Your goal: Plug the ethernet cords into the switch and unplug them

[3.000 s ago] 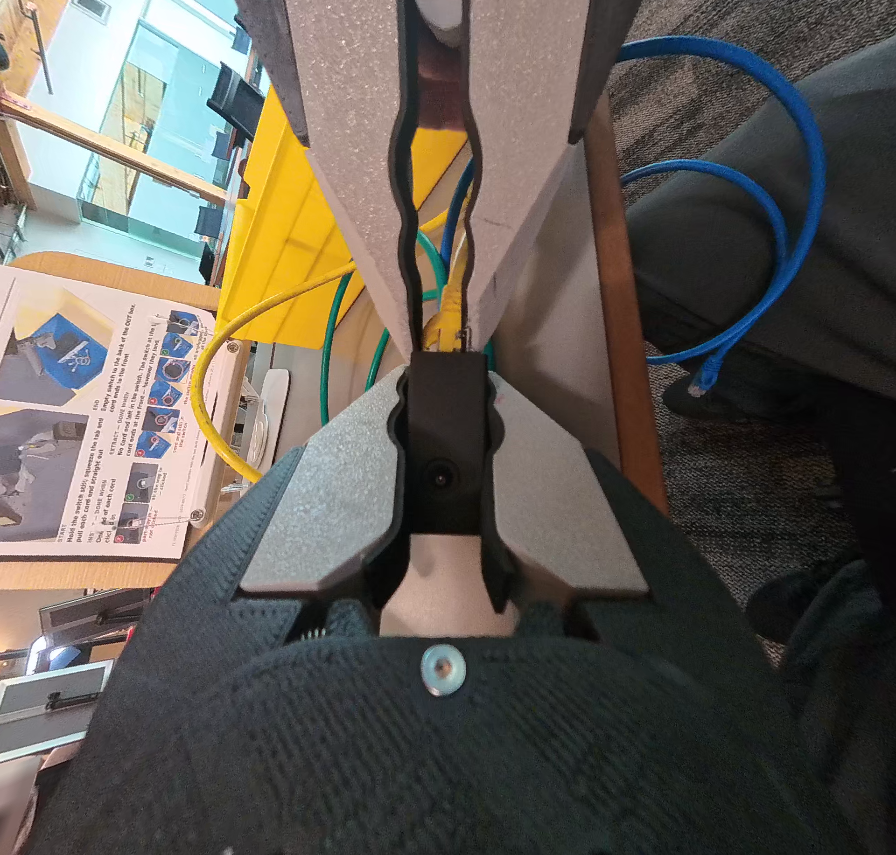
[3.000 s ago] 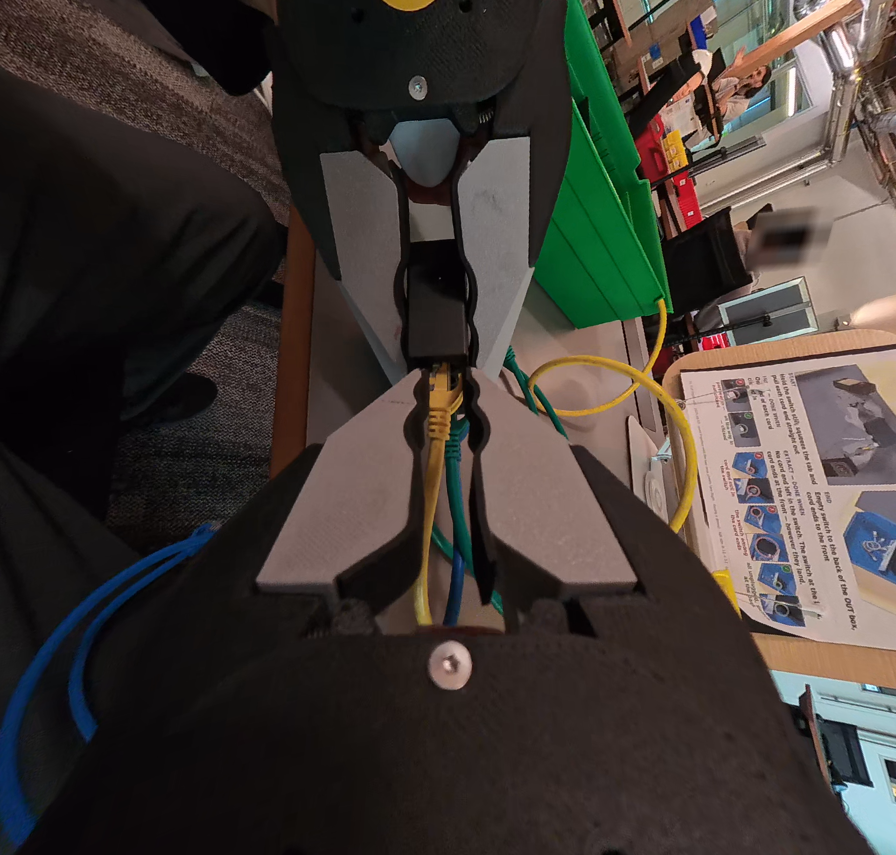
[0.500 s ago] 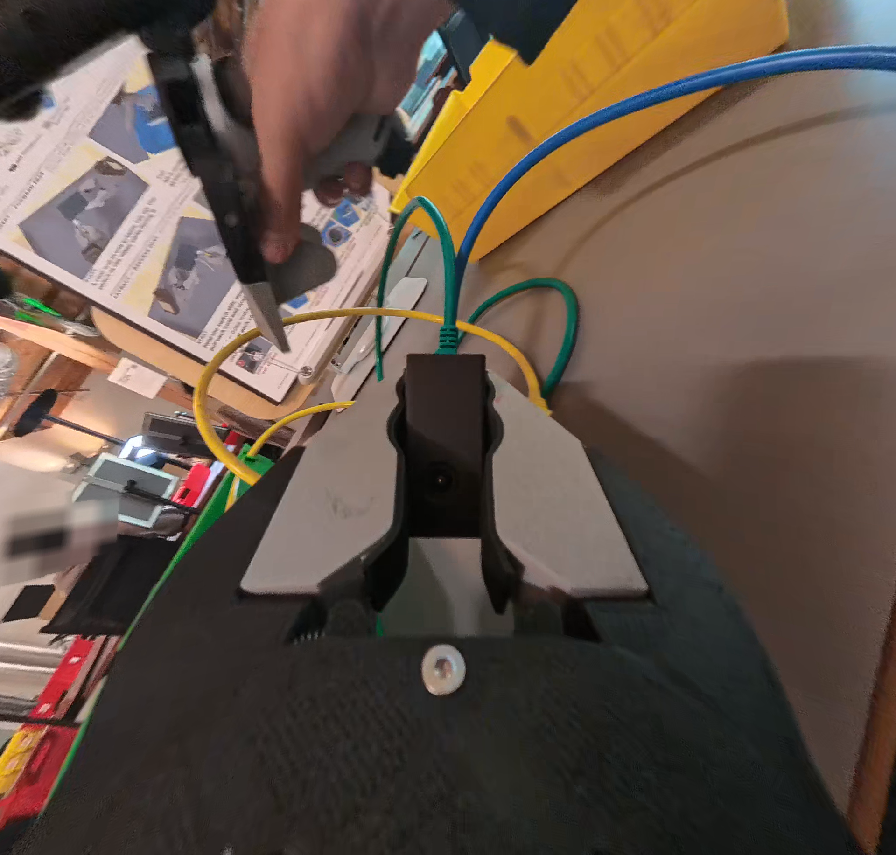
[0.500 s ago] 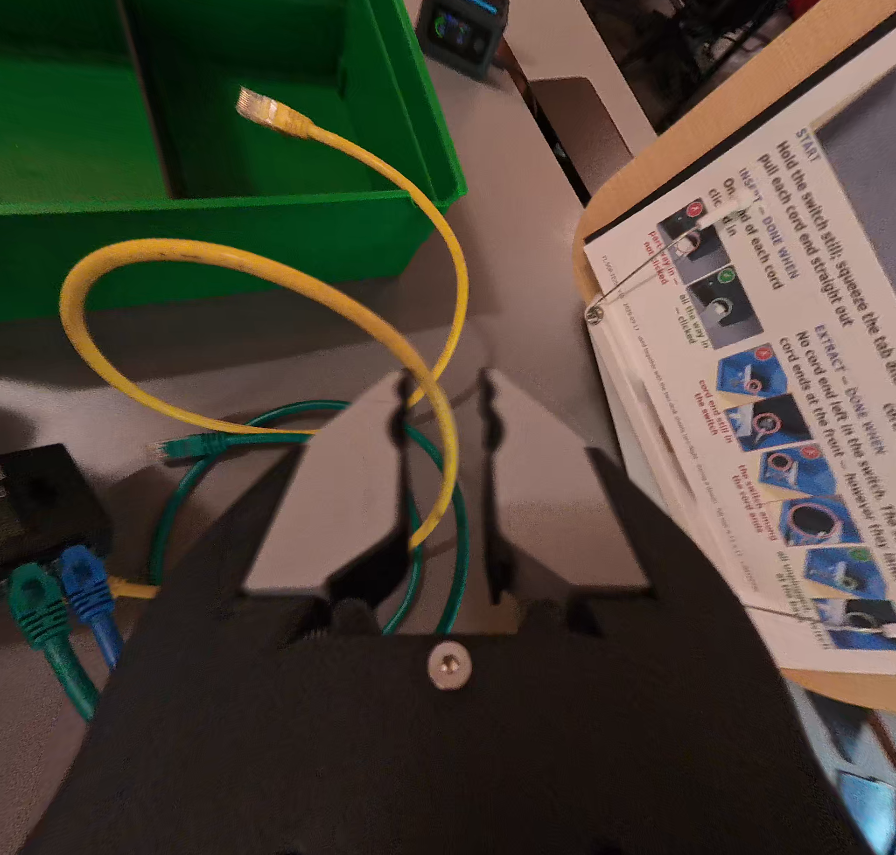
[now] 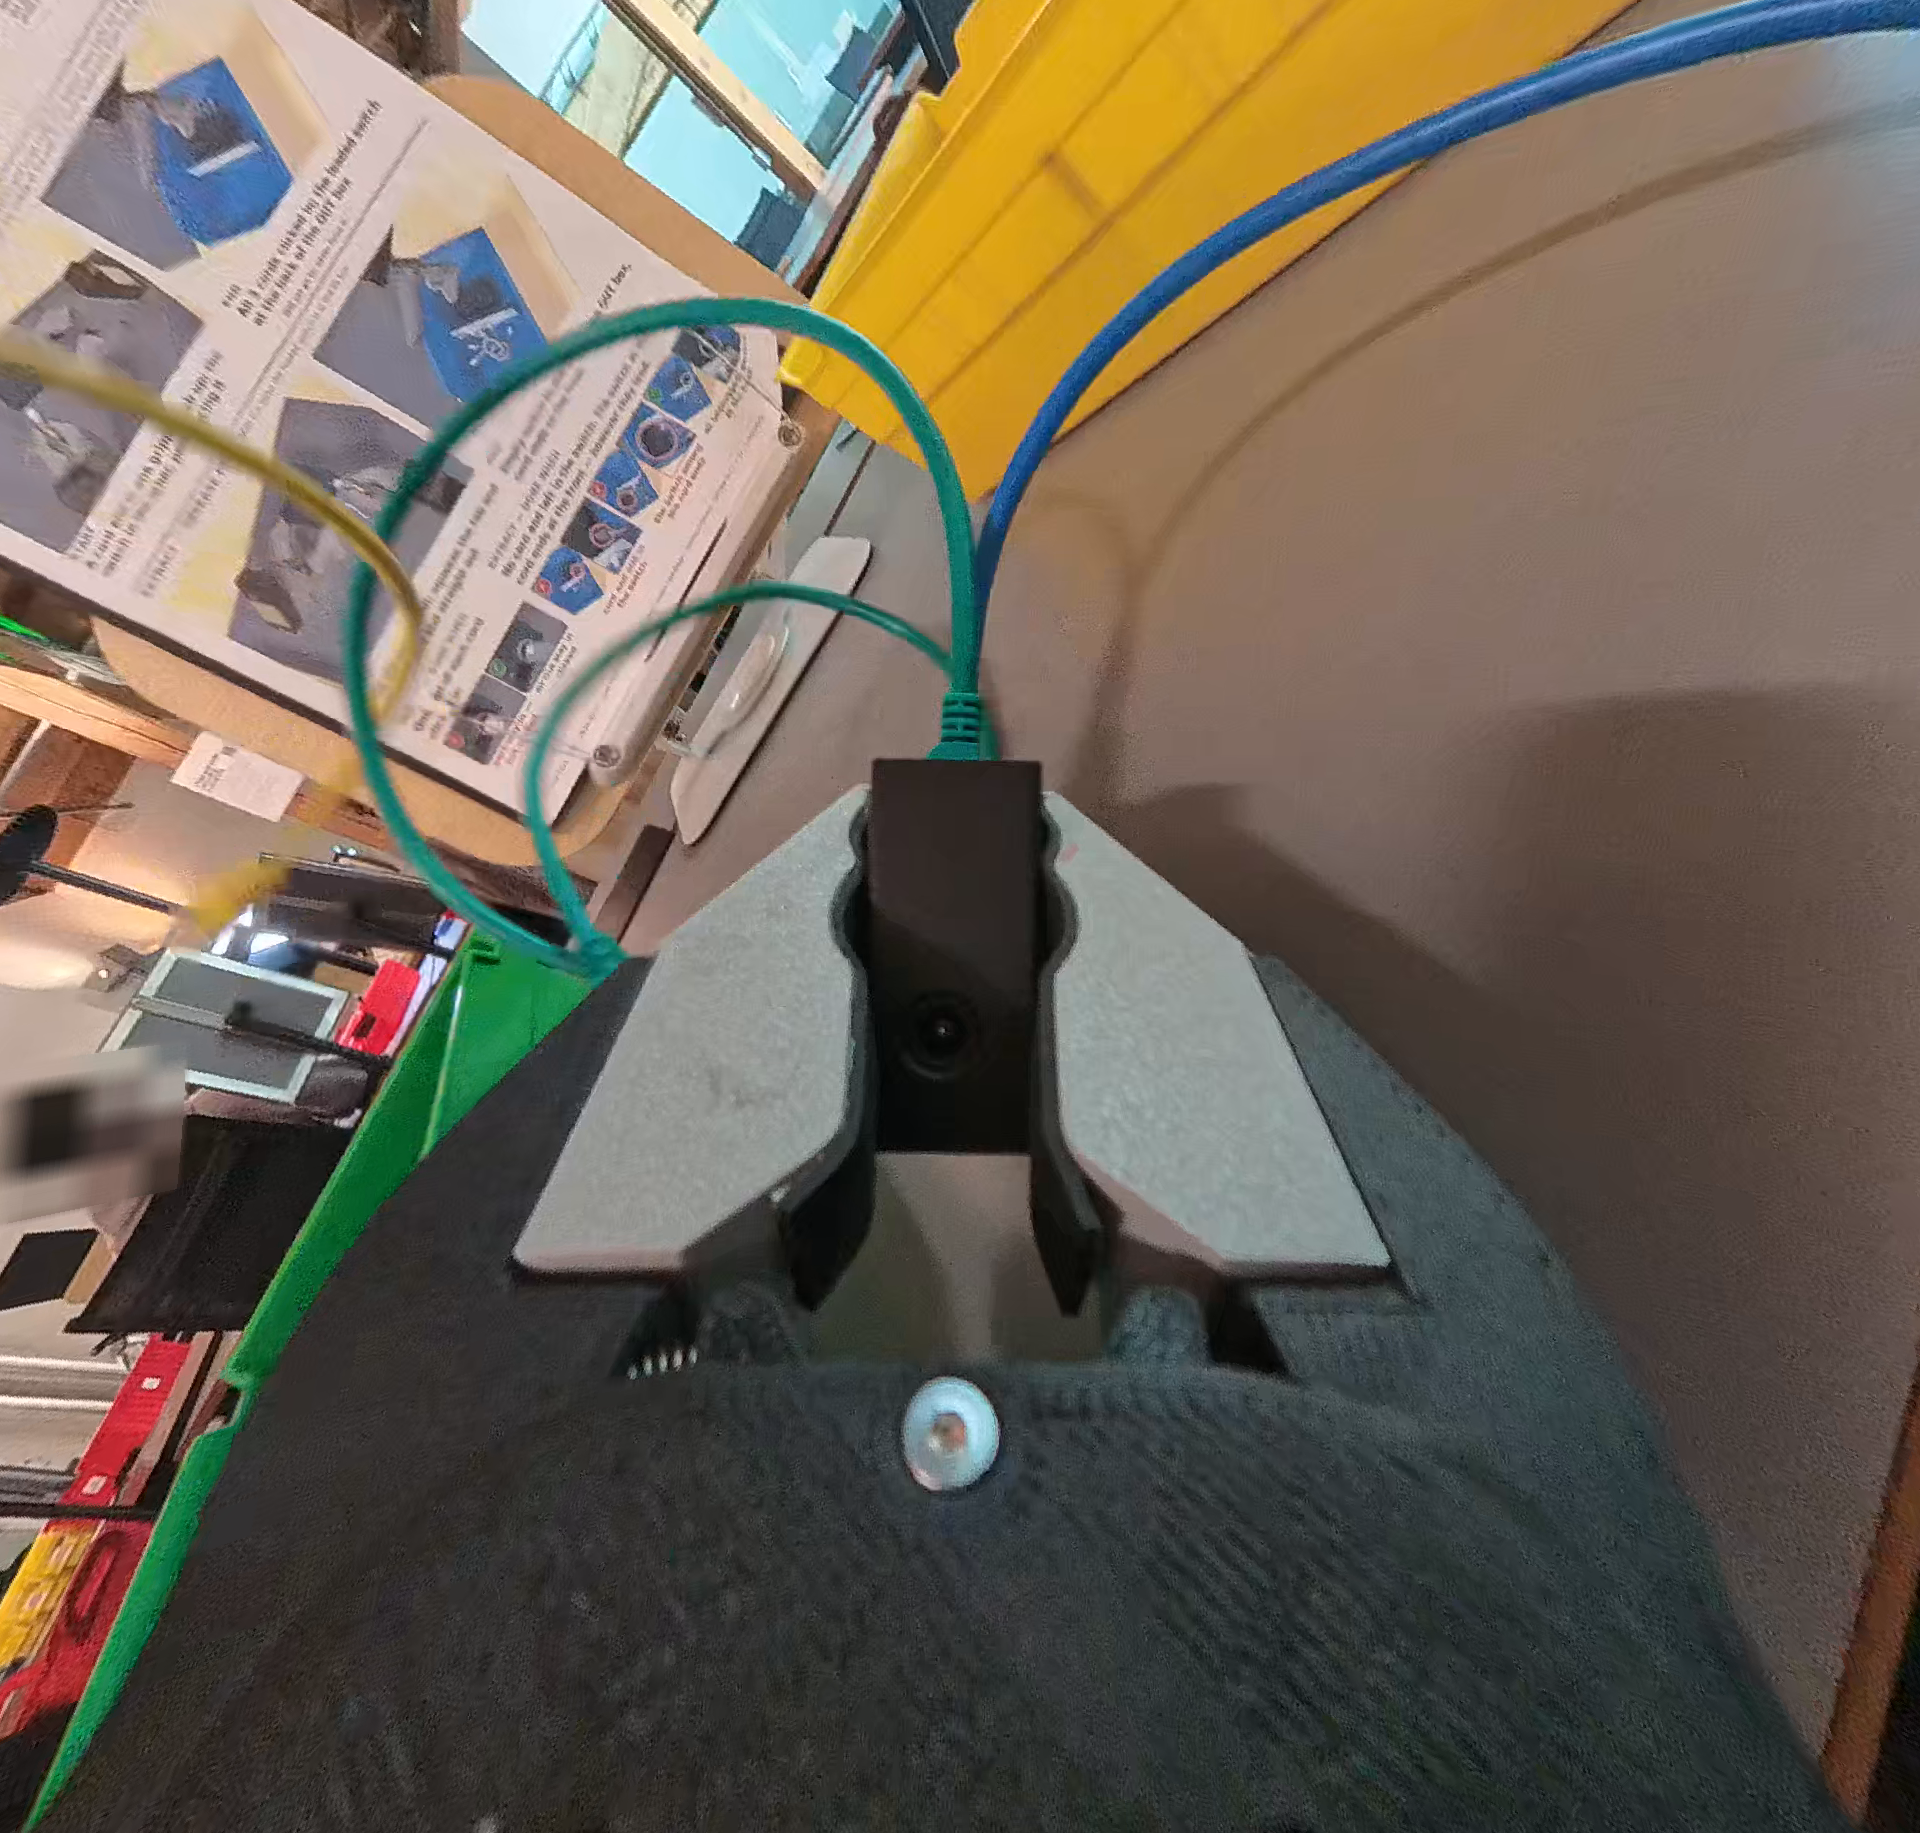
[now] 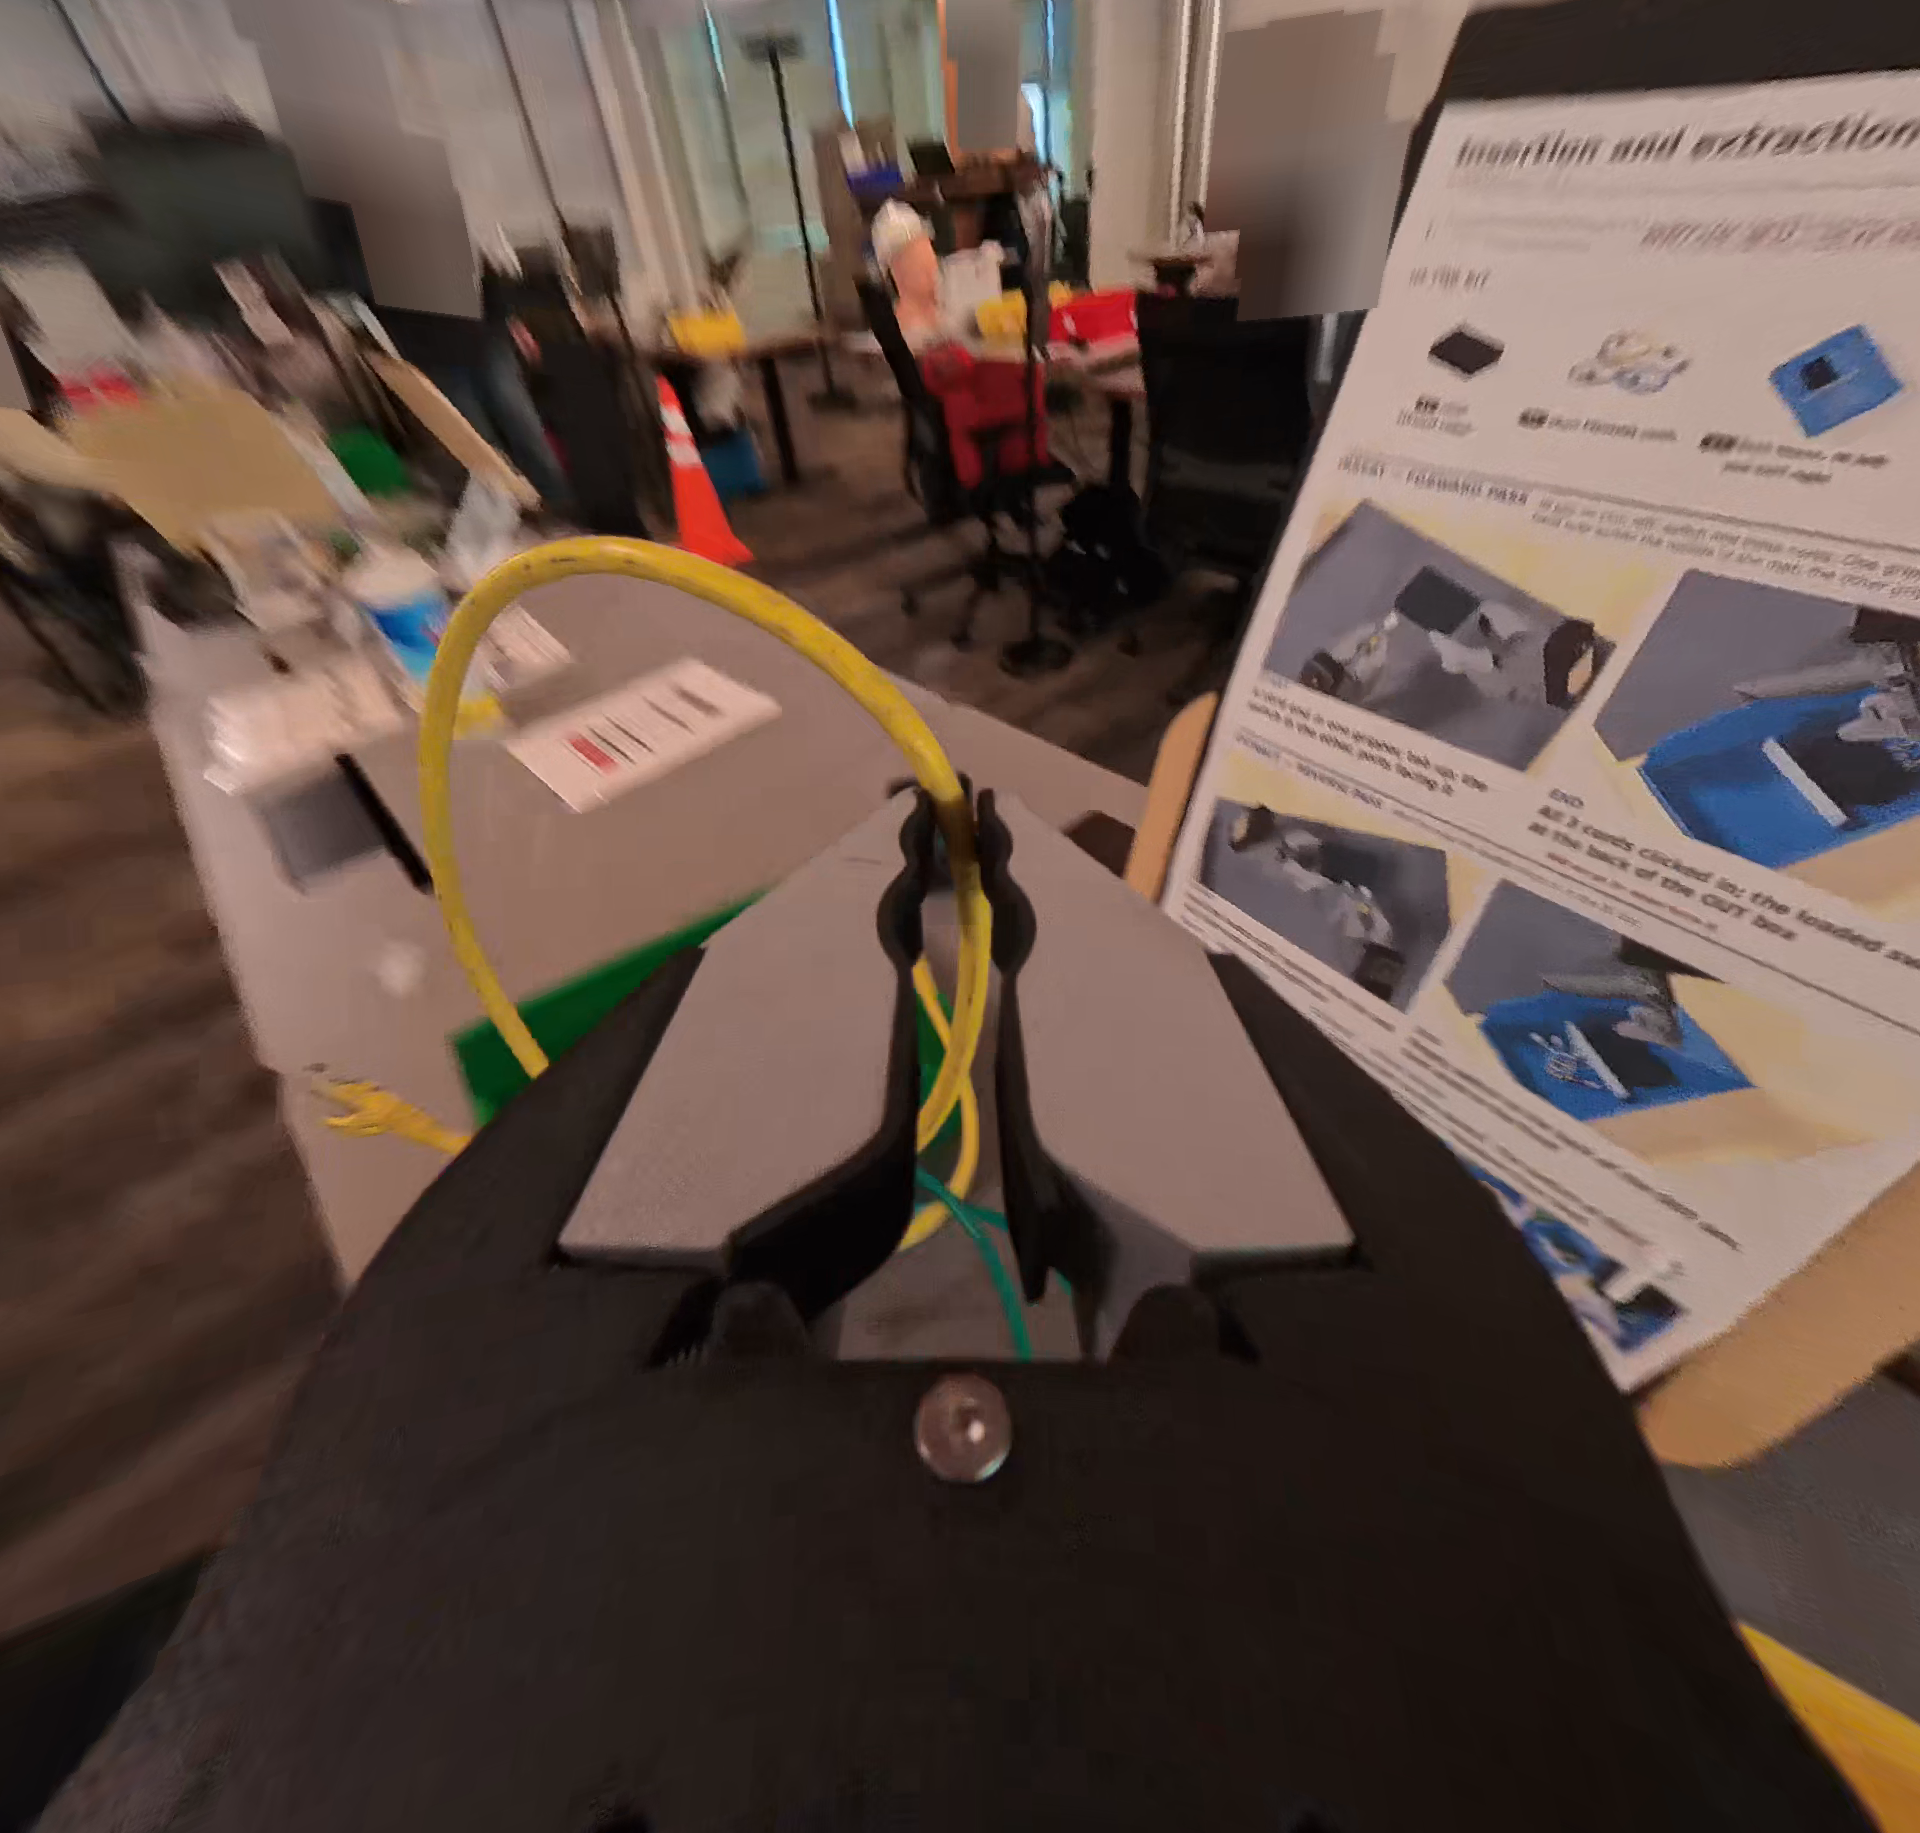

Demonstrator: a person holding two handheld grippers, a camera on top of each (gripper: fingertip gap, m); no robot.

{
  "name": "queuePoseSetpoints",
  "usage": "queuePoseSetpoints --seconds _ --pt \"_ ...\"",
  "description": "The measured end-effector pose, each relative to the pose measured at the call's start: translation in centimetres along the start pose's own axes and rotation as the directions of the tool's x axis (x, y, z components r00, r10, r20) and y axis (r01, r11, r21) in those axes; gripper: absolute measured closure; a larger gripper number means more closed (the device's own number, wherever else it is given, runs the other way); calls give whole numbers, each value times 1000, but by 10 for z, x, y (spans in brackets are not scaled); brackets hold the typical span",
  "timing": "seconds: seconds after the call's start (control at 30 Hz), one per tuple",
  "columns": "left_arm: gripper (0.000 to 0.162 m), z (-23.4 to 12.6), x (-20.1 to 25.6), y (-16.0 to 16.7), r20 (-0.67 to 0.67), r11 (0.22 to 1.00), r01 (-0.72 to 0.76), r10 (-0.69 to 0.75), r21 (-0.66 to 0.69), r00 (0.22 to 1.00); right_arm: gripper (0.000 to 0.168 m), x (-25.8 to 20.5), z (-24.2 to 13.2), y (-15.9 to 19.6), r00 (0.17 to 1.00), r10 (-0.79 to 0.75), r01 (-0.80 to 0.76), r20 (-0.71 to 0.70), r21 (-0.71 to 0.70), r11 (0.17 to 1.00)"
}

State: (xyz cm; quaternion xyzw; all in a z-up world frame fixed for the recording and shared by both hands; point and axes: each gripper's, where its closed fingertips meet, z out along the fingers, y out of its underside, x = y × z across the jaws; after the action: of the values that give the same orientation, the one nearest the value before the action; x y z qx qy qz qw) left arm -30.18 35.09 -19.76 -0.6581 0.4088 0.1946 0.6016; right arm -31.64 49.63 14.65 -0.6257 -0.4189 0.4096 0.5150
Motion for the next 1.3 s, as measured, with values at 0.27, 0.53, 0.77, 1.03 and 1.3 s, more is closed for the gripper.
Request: queuePoseSetpoints --seconds 0.27,0.53,0.77,1.03,1.3 --pt "136 0 -15 10 54 994 107 -104 -39 993 164 27 -96 -36 982 183 -183 48 -12 983" --pt "136 -5 -46 29 227 977 183 -156 -105 961 166 97 -174 68 989 24 -93 -149 -473 876" --pt "136 -9 -57 31 258 965 253 -229 -66 939 166 127 -251 5 973 79 -121 -215 -191 974" --pt "136 -4 -47 29 232 978 185 -158 -99 960 166 122 -309 -29 955 4 -51 -298 -152 987" --pt "136 -4 -47 30 233 976 189 -160 -108 959 166 127 -318 -7 954 29 -85 -297 -177 980"
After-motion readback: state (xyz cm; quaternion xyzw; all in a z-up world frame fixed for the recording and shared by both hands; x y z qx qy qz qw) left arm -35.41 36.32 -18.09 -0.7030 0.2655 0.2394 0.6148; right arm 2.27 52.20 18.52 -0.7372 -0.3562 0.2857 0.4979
